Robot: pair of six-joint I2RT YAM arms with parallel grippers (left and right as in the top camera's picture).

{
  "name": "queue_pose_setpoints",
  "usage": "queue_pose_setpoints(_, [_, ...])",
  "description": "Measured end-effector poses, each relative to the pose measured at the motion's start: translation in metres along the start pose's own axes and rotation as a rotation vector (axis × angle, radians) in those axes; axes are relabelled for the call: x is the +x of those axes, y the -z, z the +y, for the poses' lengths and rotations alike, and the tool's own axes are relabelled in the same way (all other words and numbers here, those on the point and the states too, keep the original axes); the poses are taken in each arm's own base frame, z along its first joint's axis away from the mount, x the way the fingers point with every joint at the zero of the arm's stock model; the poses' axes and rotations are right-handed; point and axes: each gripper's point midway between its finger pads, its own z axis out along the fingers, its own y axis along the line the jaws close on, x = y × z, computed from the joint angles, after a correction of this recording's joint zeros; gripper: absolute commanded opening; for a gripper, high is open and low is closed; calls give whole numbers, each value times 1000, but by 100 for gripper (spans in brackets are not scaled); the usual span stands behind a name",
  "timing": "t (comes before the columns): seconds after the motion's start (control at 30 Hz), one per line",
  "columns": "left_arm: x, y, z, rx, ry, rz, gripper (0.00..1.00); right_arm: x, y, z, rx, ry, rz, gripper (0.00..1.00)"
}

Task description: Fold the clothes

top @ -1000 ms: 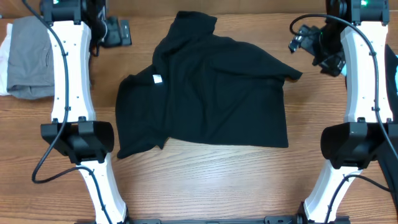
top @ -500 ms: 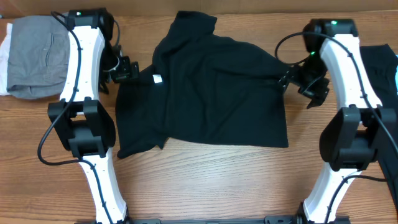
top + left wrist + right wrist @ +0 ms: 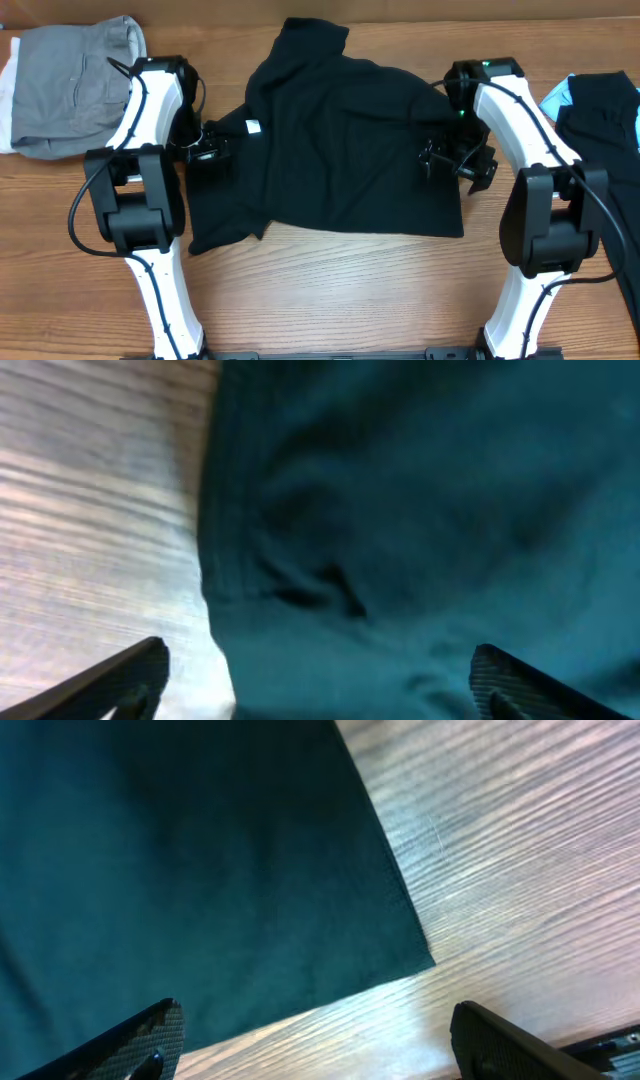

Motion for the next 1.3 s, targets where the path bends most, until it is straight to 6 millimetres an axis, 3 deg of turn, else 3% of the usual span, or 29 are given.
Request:
queue_pose_setpoints(0.17, [0, -12, 21, 13, 55, 26, 95, 7, -26, -6, 23, -10, 34, 81])
queue_pose_setpoints(0.37, [-5, -17, 38, 45, 105, 27, 95, 13, -52, -13, 43, -48, 61, 81])
queue_pose_setpoints(0.53, [-12, -17, 31, 79, 84, 2, 95, 21, -55, -24, 77, -83, 59, 85])
queue_pose_setpoints(0.73, [-14, -16, 24, 102, 69, -10, 96, 25, -40, -32, 26, -105, -33, 85])
queue_pose_setpoints(1.0, [-17, -16, 23, 111, 66, -18, 100, 37, -77, -36, -8, -118, 5, 84])
queue_pose_setpoints(1.1, [-17, -16, 22, 111, 66, -18, 100, 36, -80, -36, -52, -132, 16, 83])
queue_pose_setpoints(1.2, [-17, -16, 22, 111, 66, -18, 100, 37, -81, -35, -76, -136, 20, 77])
queue_pose_setpoints(1.23, [-17, -16, 22, 111, 66, -18, 97, 36, -81, -35, -81, -137, 20, 69])
queue_pose_setpoints(1.27, [-16, -16, 23, 111, 66, -16, 94, 35, -81, -34, -87, -133, 16, 48])
queue_pose_setpoints(1.3, [-15, -16, 23, 111, 65, -12, 93, 34, -81, -31, -100, -133, 12, 42])
